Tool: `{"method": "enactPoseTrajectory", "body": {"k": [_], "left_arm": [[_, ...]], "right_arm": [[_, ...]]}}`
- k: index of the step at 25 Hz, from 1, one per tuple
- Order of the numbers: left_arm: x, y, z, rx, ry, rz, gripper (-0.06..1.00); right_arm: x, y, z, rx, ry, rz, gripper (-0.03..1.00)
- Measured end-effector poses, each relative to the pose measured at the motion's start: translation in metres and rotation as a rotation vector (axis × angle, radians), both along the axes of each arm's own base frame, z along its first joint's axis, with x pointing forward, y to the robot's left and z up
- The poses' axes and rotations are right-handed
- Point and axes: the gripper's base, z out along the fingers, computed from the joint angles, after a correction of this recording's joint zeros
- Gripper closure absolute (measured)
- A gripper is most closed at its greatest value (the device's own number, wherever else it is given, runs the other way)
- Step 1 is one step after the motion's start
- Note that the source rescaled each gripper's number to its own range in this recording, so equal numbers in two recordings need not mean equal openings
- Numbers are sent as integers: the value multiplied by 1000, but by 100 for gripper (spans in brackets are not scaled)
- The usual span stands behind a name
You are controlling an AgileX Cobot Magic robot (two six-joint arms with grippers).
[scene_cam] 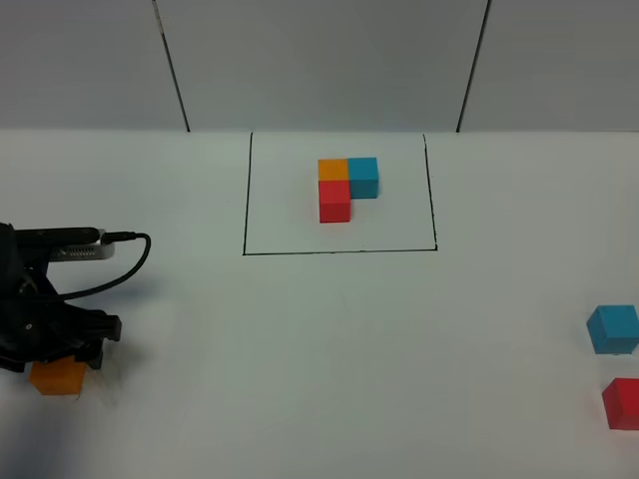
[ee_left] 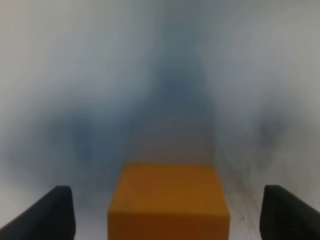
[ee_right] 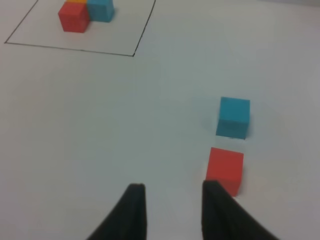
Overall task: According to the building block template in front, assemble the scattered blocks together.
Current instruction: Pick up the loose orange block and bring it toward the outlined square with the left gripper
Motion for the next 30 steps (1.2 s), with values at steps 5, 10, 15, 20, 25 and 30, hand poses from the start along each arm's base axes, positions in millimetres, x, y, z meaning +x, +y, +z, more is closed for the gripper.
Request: {"method": "enactPoseTrajectory", "body": {"k": [5,10,15,20,25,30], "left_arm": [[0,0,-8,1,26,1,-2],[0,0,-8,1,25,-1,3],[0,0,-8,1,24,-1,42],[0,0,-8,2,28,-1,94],[2,0,-6,12,36,-77,94],[14,-2,10,13,62,-163,94]], "right_arm": [[0,0,0,0,0,0,97],[0,0,0,0,0,0,97],[0,0,0,0,0,0,97],[0,0,0,0,0,0,97],[0,0,0,0,0,0,97],[0,0,0,0,0,0,97]]}}
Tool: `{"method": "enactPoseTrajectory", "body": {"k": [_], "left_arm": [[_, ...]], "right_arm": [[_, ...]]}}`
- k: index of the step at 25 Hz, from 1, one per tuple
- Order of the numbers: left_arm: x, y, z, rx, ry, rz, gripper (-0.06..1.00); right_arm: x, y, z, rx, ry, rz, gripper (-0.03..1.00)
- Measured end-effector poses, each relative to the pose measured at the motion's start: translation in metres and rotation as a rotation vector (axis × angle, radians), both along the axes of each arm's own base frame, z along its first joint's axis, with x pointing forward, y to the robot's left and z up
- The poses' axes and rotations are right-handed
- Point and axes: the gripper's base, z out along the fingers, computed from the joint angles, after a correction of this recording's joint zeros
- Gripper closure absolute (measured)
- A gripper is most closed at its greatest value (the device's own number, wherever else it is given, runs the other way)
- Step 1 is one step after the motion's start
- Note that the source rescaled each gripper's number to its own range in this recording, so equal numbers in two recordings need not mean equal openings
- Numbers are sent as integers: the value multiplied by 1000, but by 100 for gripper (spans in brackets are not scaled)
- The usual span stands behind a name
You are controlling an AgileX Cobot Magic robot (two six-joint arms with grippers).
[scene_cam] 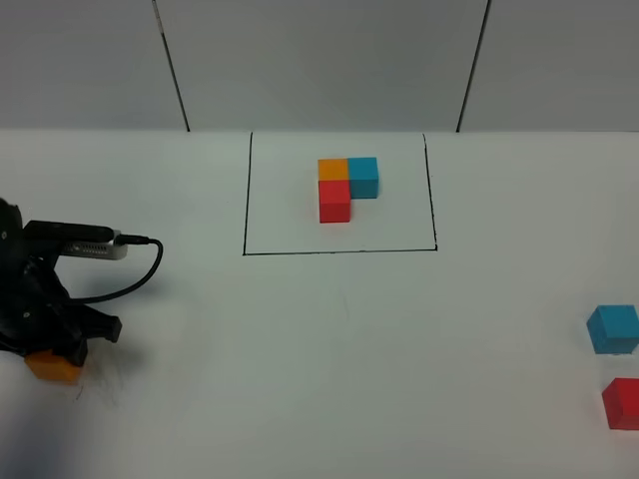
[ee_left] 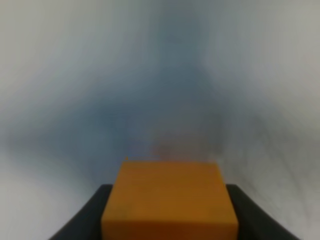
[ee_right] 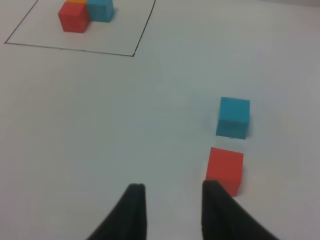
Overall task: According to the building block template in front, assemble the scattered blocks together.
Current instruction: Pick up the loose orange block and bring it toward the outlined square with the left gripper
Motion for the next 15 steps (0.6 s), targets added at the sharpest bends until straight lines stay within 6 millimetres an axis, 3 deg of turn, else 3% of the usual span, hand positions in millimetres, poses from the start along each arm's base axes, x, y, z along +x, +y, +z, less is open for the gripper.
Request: {"method": "enactPoseTrajectory", "body": {"k": [7,15], "left_arm": [[29,-18,42,-147,-17,-207,94],[44,-69,75,-198,-123,-597,94]], "right_arm": [[0,0,0,0,0,0,97],[0,0,0,0,0,0,97]]}}
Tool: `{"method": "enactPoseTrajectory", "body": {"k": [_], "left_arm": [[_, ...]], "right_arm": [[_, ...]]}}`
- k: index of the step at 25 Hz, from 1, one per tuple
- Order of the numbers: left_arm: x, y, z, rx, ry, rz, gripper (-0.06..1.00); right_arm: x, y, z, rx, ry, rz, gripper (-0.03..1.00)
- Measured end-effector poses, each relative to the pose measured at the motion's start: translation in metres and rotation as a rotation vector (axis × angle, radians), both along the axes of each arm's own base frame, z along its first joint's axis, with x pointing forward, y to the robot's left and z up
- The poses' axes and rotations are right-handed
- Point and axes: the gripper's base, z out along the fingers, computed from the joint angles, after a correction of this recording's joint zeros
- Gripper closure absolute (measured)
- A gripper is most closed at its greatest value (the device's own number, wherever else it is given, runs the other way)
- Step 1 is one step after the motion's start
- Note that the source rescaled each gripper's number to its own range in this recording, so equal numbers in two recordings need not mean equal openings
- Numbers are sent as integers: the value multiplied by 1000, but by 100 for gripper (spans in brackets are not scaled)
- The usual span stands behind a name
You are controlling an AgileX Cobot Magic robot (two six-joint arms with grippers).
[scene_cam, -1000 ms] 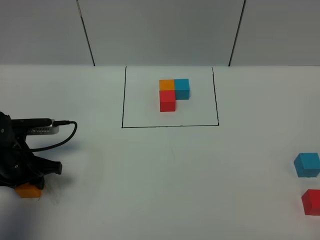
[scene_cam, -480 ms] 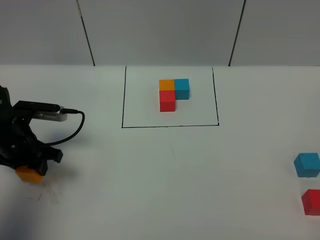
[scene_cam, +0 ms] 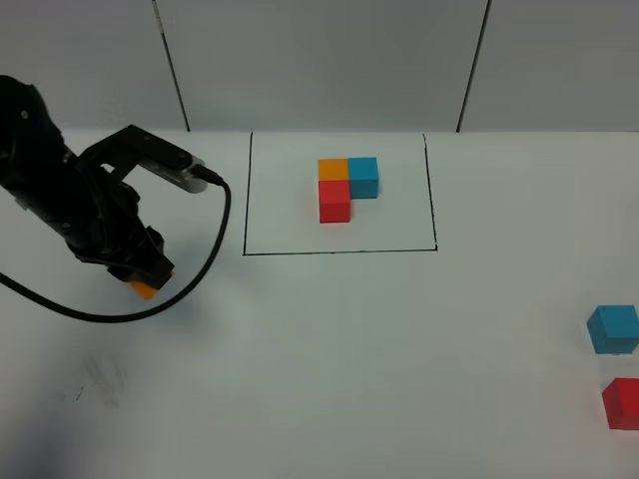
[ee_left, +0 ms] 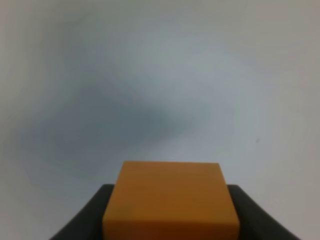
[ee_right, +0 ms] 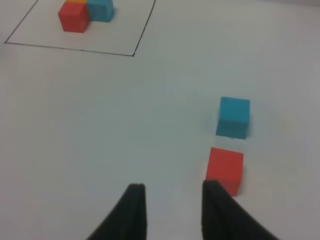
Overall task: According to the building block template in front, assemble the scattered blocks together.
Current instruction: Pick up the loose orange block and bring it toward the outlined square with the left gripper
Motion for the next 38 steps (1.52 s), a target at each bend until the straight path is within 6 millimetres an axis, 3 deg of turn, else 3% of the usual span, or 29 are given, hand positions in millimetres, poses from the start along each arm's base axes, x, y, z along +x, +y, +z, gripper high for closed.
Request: {"method": "enactPoseTrajectory", "body": {"k": [8,17,38], "left_arm": [[-1,-67,3,166,17,-403,94],[2,-135,0,176,-74,-612,94],[10,-165,-46,172,-61,-828,94]], "right_arm": [[0,0,0,0,0,0,97],[0,0,0,0,0,0,97],[0,0,0,0,0,0,97]]}}
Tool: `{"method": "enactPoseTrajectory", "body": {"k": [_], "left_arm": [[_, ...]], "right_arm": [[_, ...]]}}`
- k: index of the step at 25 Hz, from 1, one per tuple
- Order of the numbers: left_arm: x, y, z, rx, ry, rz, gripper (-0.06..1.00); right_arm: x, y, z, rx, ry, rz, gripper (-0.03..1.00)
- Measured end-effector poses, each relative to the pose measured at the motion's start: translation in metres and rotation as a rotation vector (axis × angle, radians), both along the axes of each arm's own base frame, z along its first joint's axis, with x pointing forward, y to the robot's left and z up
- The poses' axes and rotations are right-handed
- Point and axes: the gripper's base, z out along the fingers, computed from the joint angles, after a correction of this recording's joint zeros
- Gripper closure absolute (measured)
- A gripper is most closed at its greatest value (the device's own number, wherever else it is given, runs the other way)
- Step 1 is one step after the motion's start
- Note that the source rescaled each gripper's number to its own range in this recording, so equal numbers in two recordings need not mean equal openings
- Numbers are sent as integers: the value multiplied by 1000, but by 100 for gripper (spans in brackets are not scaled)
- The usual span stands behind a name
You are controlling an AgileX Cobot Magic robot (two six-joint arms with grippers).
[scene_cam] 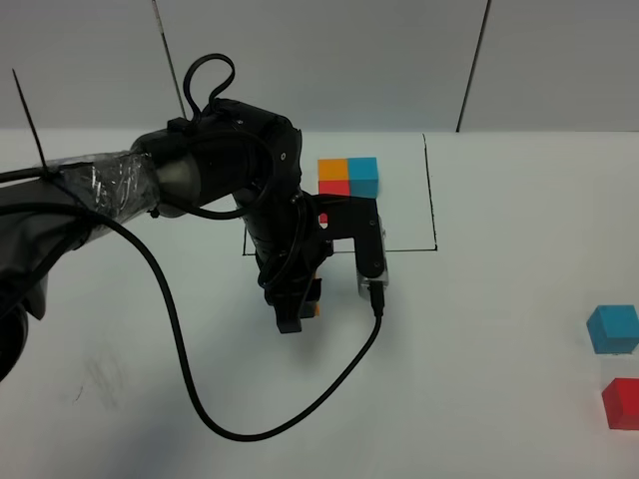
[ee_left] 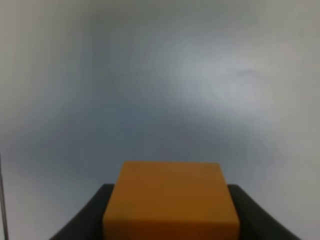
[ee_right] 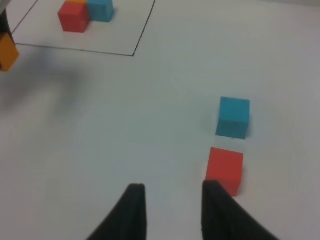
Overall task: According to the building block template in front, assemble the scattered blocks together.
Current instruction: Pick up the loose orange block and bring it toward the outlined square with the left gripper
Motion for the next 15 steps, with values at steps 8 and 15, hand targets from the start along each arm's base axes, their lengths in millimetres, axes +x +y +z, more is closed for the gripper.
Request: {"method": "enactPoseTrajectory", "body": {"k": [8,15], "left_arm": [[0,-8,-14,12,-15,-34,94],[1,-9,-23,19,-7,-44,94]], "right_arm": [[0,0,0,0,0,0,97],[0,0,0,0,0,0,97]]}}
